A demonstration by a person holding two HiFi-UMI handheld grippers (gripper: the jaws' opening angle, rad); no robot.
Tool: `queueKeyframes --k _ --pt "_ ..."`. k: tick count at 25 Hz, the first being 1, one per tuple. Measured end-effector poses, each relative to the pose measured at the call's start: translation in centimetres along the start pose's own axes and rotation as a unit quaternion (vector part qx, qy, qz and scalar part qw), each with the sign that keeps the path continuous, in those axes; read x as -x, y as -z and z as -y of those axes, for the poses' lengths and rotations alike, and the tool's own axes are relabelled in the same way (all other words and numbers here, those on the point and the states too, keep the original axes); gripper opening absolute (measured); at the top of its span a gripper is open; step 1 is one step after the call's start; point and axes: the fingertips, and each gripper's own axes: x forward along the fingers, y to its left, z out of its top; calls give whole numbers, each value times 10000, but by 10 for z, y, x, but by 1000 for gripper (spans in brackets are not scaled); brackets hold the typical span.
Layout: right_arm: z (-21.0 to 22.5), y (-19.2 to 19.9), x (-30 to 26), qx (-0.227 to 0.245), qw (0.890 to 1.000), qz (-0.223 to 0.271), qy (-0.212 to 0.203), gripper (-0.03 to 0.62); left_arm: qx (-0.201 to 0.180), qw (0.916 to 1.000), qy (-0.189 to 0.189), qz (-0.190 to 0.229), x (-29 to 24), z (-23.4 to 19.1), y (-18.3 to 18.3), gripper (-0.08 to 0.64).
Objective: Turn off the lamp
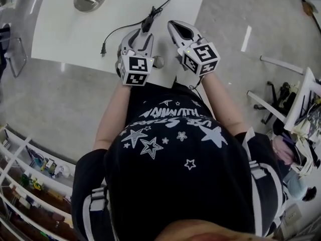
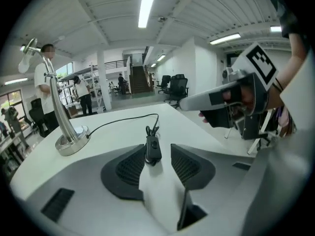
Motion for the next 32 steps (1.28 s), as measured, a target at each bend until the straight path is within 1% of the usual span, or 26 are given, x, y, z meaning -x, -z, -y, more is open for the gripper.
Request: queueKeyframes --k 2,4,5,11,16,18,25,30,32 --pt "-1 4 -6 216 9997 -148 16 6 -180 9997 34 -137 -8 2 7 162" --pt "-4 7 -12 448 9987 -252 10 6 -220 9995 52 -233 -14 3 14 163" --pt "-5 9 -15 493 9984 -278 -19 6 -231 9994 51 -268 -17 2 16 163" --pt "-9 17 -30 412 9979 -476 -147 6 -176 9984 124 -524 -28 -4 26 161" --pt "-18 25 -41 408 9953 -730 -482 6 -155 9987 203 -440 -31 -9 23 156" --pt "-22 26 -47 429 9942 -812 -559 6 -83 9987 270 -419 -30 -10 22 132" --pt "-28 37 -66 491 9885 -1225 -740 6 56 9984 383 -414 -30 -11 24 127" --pt "-30 44 -75 653 9825 -1551 -794 6 158 9980 453 -416 -30 -11 24 127" --pt "-30 44 -77 606 9811 -1652 -811 6 190 9977 491 -434 -30 -12 24 127"
